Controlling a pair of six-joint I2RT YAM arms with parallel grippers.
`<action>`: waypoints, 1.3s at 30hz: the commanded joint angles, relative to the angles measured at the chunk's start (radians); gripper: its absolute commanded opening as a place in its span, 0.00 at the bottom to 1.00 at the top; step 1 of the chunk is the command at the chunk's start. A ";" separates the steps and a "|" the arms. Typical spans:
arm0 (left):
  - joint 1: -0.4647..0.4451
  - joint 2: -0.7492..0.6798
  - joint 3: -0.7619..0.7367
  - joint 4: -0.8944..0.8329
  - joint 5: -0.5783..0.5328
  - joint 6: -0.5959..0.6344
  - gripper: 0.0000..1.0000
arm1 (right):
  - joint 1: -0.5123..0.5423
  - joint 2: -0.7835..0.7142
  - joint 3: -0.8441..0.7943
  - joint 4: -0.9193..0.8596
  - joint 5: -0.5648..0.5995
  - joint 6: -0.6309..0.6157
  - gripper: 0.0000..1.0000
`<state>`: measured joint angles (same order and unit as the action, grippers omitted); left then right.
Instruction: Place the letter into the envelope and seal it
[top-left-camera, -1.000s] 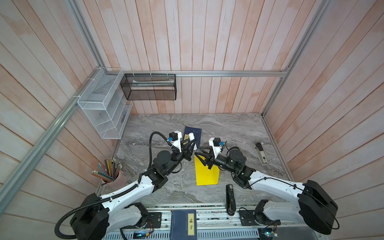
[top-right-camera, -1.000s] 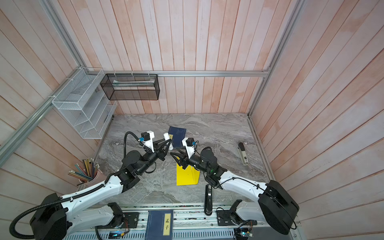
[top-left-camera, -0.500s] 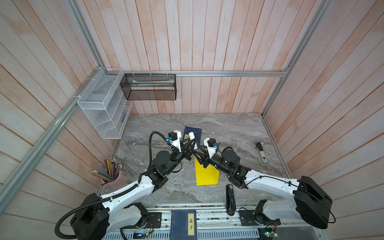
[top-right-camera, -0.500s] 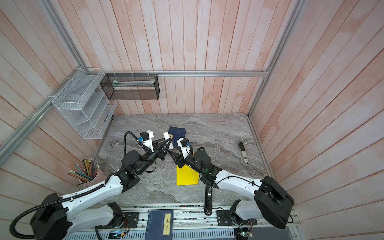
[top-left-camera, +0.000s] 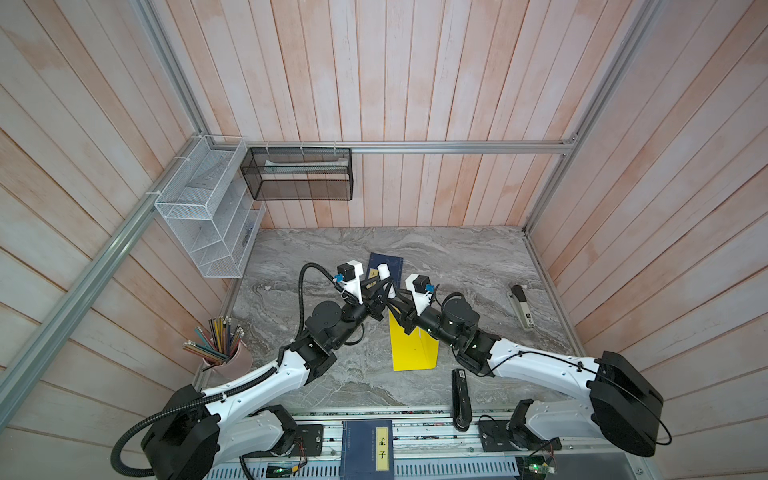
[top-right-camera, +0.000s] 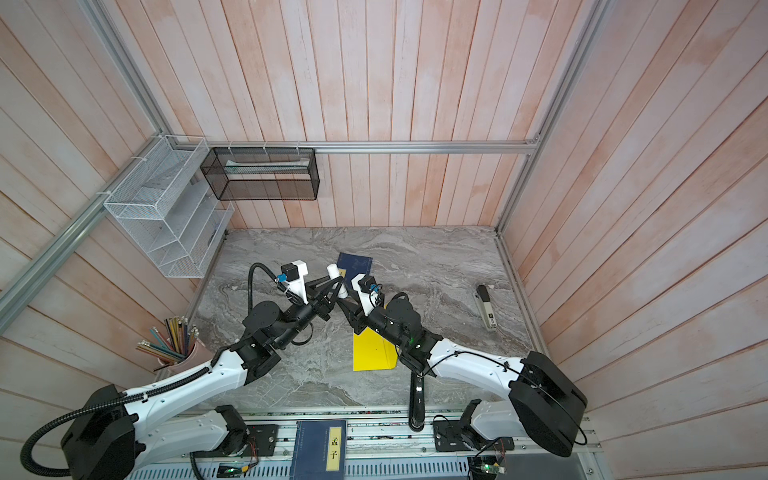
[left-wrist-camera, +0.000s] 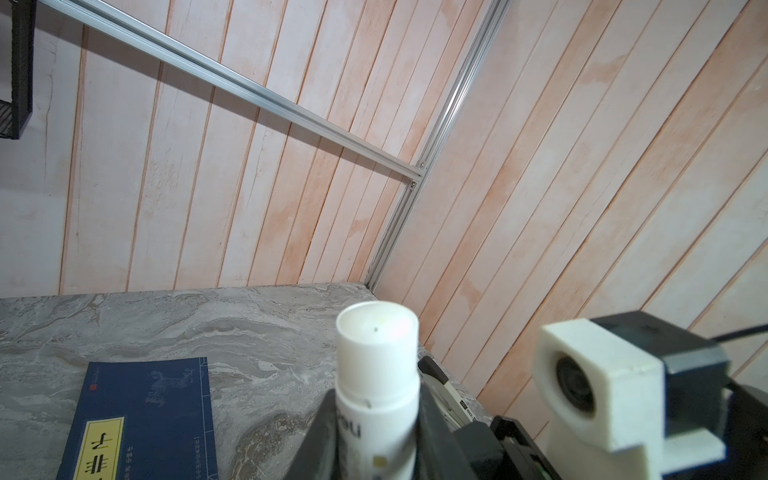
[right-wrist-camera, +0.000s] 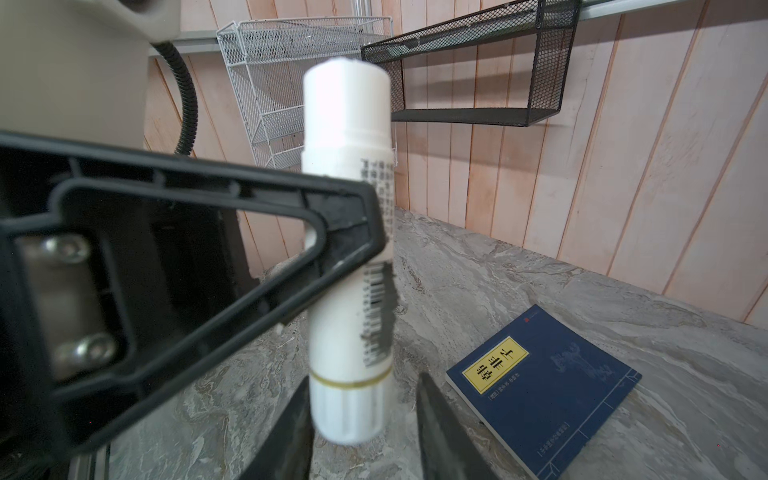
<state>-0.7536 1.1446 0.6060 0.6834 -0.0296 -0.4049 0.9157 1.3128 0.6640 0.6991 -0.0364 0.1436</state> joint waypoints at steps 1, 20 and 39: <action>0.004 0.012 0.017 0.052 0.015 -0.003 0.00 | 0.005 0.011 0.036 -0.004 -0.004 -0.012 0.37; 0.004 0.024 0.017 0.041 0.023 -0.011 0.00 | 0.005 0.009 0.056 -0.031 -0.001 -0.038 0.26; 0.072 -0.002 -0.005 -0.033 0.188 -0.033 0.00 | -0.016 -0.033 0.039 -0.034 -0.167 -0.027 0.09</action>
<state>-0.7116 1.1610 0.6060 0.6697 0.0631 -0.4202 0.9028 1.3113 0.6945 0.6281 -0.0872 0.0959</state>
